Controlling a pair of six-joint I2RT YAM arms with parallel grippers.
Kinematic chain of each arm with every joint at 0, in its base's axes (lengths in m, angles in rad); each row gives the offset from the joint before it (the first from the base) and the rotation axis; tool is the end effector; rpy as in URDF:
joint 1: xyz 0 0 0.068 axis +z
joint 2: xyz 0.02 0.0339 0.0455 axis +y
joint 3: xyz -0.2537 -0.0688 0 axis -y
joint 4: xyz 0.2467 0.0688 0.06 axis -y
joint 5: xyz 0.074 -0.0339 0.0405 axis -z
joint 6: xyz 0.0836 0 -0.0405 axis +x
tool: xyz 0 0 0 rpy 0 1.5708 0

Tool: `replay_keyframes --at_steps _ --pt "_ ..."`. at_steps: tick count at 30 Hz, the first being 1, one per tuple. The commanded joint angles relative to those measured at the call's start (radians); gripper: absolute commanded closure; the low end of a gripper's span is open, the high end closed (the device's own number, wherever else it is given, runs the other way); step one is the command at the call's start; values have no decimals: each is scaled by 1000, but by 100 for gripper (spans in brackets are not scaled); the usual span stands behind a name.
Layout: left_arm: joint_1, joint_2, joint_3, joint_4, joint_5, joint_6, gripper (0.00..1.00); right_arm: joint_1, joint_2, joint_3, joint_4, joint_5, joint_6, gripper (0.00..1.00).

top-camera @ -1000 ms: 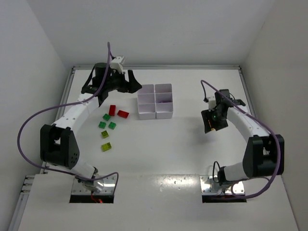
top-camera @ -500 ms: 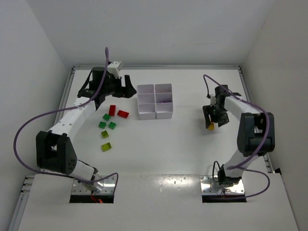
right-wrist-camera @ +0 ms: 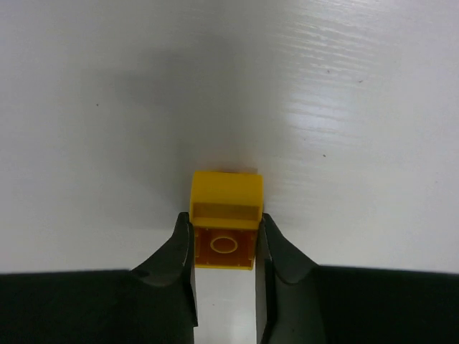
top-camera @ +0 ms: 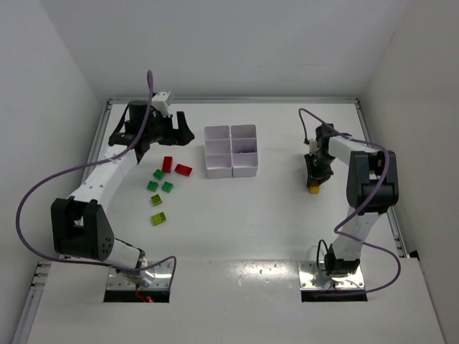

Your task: Sort the legos into containers by color

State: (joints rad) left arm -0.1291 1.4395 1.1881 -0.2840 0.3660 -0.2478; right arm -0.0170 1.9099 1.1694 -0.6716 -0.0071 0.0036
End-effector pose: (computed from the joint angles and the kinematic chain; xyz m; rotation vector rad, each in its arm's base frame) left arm 0.3645 -0.0775 0.2842 0.0970 2.1237 -0.6099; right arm 0.3518 -0.0054 0.0750 0.0299 2.9827 0.0090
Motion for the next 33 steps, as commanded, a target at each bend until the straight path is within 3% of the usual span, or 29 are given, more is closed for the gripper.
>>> replay_keyframes --at_steps 1,4,8,12,13,17,21,27,33 --pt "11 -37 -7 5 -2 2 12 6 -32 13 12 -34 -33 91" --pt "11 -37 -16 5 -2 2 12 17 -97 3 0 -88 -33 100" --pt "11 -83 -85 57 -41 -31 12 48 -189 36 0 -313 27 100" --pt "20 -160 -165 112 -76 -71 12 136 -282 49 177 -441 146 100" --pt "20 -195 -188 130 -85 -80 12 156 -296 39 293 -441 177 100" --pt "29 -247 -200 140 -118 -81 12 265 -328 -23 573 -349 327 100" --pt "29 -258 -200 115 -257 -146 14 382 -287 -57 766 -222 363 100" --pt "29 -269 -188 78 -377 -165 14 471 -252 -119 896 -98 363 100" --pt "29 -280 -188 69 -377 -154 14 525 -229 -163 958 1 337 100"
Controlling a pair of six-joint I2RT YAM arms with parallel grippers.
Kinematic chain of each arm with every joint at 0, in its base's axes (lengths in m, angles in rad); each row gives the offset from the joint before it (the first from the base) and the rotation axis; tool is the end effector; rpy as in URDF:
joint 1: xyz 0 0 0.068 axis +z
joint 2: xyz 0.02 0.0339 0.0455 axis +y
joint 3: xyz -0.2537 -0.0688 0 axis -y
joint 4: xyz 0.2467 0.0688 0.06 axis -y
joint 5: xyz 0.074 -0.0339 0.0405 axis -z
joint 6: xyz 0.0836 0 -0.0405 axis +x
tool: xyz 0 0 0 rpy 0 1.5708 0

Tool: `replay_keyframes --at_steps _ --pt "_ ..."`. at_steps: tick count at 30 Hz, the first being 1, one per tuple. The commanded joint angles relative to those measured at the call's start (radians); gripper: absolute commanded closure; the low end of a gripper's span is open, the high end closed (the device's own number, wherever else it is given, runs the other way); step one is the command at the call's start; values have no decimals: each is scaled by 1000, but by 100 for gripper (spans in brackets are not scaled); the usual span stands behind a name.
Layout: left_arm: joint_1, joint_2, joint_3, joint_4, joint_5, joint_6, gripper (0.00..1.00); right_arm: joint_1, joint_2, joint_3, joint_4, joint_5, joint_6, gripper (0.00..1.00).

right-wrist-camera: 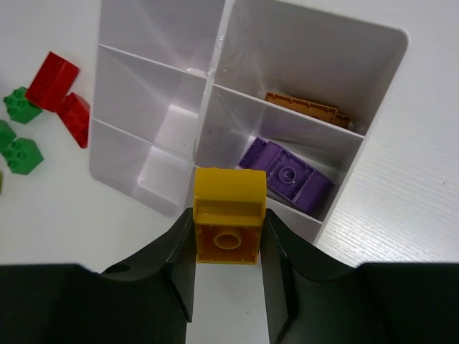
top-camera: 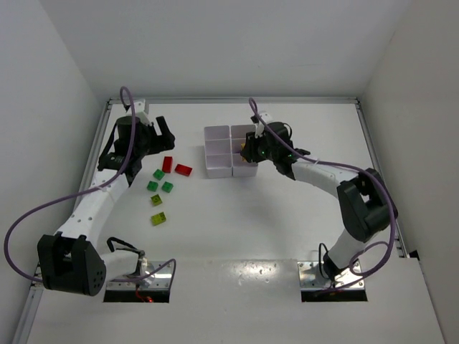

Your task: Sort the legos into containers by color

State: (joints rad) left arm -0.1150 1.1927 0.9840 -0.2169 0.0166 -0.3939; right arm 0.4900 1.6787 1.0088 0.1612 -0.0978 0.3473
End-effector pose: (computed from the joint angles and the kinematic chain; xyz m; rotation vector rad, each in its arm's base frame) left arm 0.3214 -0.0385 0.2918 -0.2691 1.9948 -0.3428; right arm 0.3626 0.2026 0.1830 -0.2133 2.1245 0.6050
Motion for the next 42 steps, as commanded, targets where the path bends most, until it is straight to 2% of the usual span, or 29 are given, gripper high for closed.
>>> replay_keyframes --at_steps 1,11,12,15,19,20,23,25,27,29,31,36,39,40,42 --pt "15 -33 16 2 -27 -8 14 18 13 -3 126 92 -7 100" --pt "15 -24 16 2 -18 52 14 18 70 -30 159 98 -34 100" --pt "15 -24 16 2 -18 52 10 18 79 -41 169 87 -45 100" --pt "15 -15 25 -19 -29 72 1 18 88 -52 169 67 -45 93" --pt "15 -5 35 -47 -29 98 1 18 88 -61 169 58 -45 79" --pt "15 -5 45 -61 -38 107 1 18 88 -61 169 58 -45 69" --pt "15 5 45 -72 -47 118 1 18 79 -61 146 58 -54 60" --pt "15 15 45 -81 -47 118 1 18 67 -70 135 58 -54 59" --pt "15 15 45 -81 -37 118 1 18 53 -81 135 58 -64 54" --pt "15 25 45 -81 -27 118 1 18 30 -93 135 58 -73 42" --pt "15 35 54 -81 -18 118 1 18 3 -102 135 58 -82 37" --pt "24 56 54 -107 -3 152 1 18 -104 -93 136 -35 -100 37" --pt "47 103 54 -133 45 182 3 41 -116 -9 88 -166 -165 45" --pt "48 125 80 -163 69 200 5 41 -96 63 58 -301 -222 46" --pt "57 215 105 -199 69 210 12 51 -47 192 -33 -397 -244 46"
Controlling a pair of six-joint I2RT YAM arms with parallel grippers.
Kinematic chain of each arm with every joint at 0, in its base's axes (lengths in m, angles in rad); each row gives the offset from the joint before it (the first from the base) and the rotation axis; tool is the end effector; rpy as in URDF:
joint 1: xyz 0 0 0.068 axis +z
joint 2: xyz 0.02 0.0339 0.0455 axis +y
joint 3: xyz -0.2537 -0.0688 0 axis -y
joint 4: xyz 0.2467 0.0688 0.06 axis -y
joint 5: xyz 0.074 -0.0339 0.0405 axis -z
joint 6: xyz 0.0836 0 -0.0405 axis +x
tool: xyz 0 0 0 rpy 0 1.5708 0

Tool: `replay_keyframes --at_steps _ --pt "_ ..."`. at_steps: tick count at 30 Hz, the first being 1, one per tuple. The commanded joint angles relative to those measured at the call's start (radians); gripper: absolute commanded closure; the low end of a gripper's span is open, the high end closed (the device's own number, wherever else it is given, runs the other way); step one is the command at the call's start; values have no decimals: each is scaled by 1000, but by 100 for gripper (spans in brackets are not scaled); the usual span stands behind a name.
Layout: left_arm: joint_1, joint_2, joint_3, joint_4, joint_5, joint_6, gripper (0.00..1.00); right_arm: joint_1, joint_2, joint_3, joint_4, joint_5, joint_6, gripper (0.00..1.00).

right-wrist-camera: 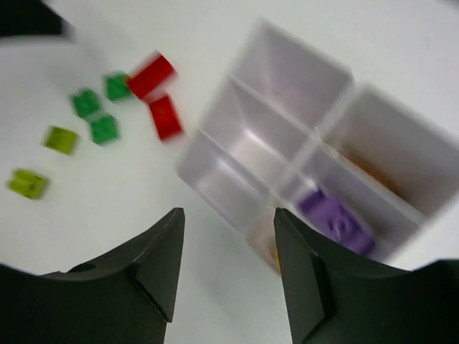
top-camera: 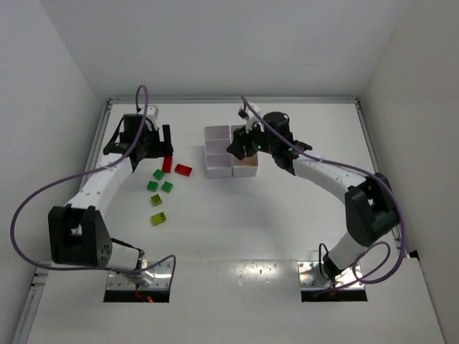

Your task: Sort the legos into containers by color

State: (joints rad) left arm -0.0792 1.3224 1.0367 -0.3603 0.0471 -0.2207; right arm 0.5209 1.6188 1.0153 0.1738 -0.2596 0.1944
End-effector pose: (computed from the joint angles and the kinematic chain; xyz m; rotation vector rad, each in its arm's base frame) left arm 0.3356 -0.0306 0.2526 -0.1312 2.2208 -0.2174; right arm 0.3450 0.2227 0.2118 -0.5029 1.9958 0.7115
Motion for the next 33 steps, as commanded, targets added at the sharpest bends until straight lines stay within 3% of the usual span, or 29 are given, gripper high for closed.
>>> replay_keyframes --at_steps 1,5,6,11,19,22,27,33 --pt "31 116 81 -90 39 46 14 36 44 230 -83 -251 -110 48" --pt "59 242 135 -109 39 46 24 89 127 322 -118 -227 -228 48" --pt "59 268 154 -109 39 46 26 112 174 385 -193 -202 -265 48" --pt "59 408 241 -132 10 46 27 123 292 523 -260 -110 -328 48" --pt "59 520 290 -143 28 46 29 133 355 591 -260 -49 -392 43" --pt "59 552 299 -143 28 46 36 142 366 591 -260 -40 -392 42" --pt "50 623 344 -152 30 37 41 151 398 652 -284 -39 -414 27" --pt "50 660 364 -161 -15 37 45 162 458 709 -319 -40 -444 24"
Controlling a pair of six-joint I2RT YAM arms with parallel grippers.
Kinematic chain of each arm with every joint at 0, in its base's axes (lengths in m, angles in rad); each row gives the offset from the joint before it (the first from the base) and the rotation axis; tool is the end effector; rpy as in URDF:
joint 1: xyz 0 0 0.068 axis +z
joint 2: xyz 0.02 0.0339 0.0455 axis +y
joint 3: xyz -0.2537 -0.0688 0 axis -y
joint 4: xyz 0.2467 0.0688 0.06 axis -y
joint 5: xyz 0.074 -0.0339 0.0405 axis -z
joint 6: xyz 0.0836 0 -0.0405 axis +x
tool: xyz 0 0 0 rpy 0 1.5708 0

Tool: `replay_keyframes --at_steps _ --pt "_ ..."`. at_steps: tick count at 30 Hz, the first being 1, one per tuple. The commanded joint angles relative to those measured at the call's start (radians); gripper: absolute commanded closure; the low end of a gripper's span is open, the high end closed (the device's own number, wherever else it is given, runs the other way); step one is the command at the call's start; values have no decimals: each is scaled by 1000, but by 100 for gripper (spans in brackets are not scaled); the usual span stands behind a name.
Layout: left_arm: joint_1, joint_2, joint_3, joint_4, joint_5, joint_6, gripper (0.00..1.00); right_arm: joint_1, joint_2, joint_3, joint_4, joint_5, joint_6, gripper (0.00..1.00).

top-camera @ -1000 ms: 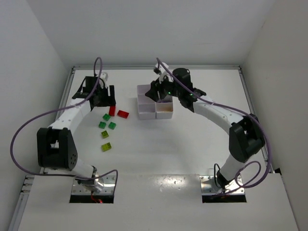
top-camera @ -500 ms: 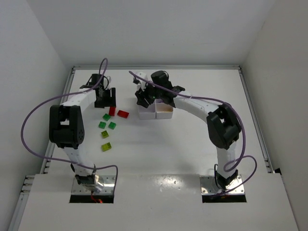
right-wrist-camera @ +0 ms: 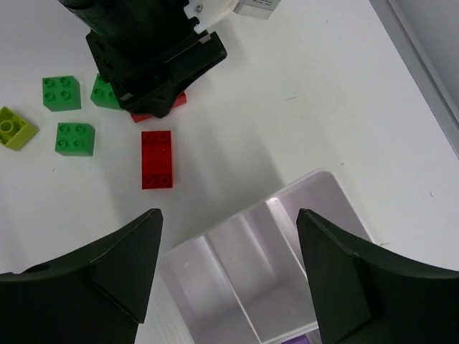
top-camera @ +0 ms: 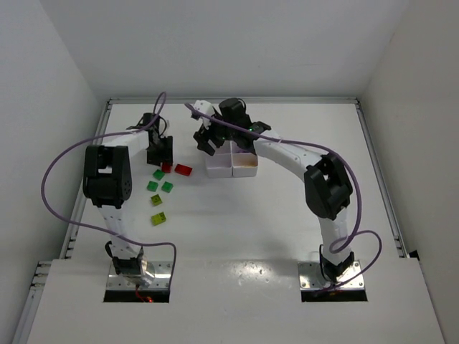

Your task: Sort the legos into containers by color

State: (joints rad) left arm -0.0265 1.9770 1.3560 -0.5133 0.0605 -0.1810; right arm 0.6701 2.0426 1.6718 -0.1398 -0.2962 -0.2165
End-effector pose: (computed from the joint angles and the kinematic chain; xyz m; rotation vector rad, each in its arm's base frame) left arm 0.4221 -0.0162 0.1091 -0.1910 2.7034 -0.1438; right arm 0.3934 0.3429 0.2308 -1.0675 1.8197 0.5825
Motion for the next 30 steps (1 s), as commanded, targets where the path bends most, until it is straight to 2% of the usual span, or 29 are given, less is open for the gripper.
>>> replay_keyframes --at_steps 1,6,11,18,25,30 --pt "-3 5 45 -8 -39 -12 49 22 57 69 -18 -3 -34 24" --pt "45 -47 32 1 -41 -32 69 31 131 140 -83 -38 -55 24" --pt "134 -173 -23 38 79 -54 76 63 203 187 -138 -47 -119 21" --pt "246 -274 -87 38 142 -54 76 111 298 246 -193 -32 -167 18" --pt "290 -320 -130 9 212 -35 77 129 369 302 -202 -46 -167 17" --pt "290 -349 -130 -1 232 -15 77 129 410 324 -133 38 -104 16"
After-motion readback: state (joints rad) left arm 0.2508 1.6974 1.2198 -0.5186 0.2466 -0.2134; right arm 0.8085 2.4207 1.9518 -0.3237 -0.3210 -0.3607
